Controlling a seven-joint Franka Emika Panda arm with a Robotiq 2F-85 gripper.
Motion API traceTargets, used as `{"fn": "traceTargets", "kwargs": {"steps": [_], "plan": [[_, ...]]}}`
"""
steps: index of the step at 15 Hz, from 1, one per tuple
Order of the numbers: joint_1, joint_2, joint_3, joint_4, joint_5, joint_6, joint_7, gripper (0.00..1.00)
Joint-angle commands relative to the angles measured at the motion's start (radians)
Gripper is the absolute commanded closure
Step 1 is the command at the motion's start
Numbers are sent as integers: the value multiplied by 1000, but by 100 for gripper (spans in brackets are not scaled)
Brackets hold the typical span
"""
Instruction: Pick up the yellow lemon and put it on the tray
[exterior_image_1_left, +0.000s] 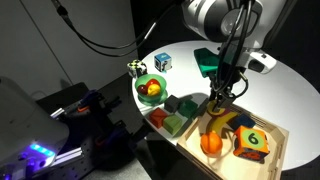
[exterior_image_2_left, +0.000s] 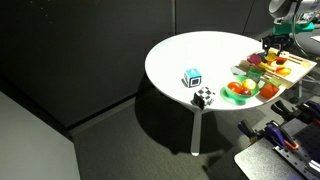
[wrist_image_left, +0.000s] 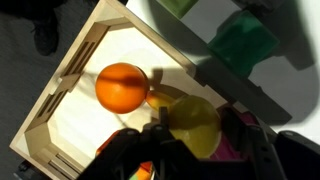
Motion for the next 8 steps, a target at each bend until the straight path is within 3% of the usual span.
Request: {"fn": "traceTargets", "kwargs": {"steps": [1, 3, 4, 5, 8], "plan": [[13, 30, -15, 39, -28, -2, 44, 69], [16, 37, -17, 46, -34, -5, 50, 64], [16, 38, -18, 48, -35, -7, 51, 30], [18, 38, -18, 48, -36, -8, 52, 19], [24, 31, -18, 44, -44, -11, 55, 2]]}}
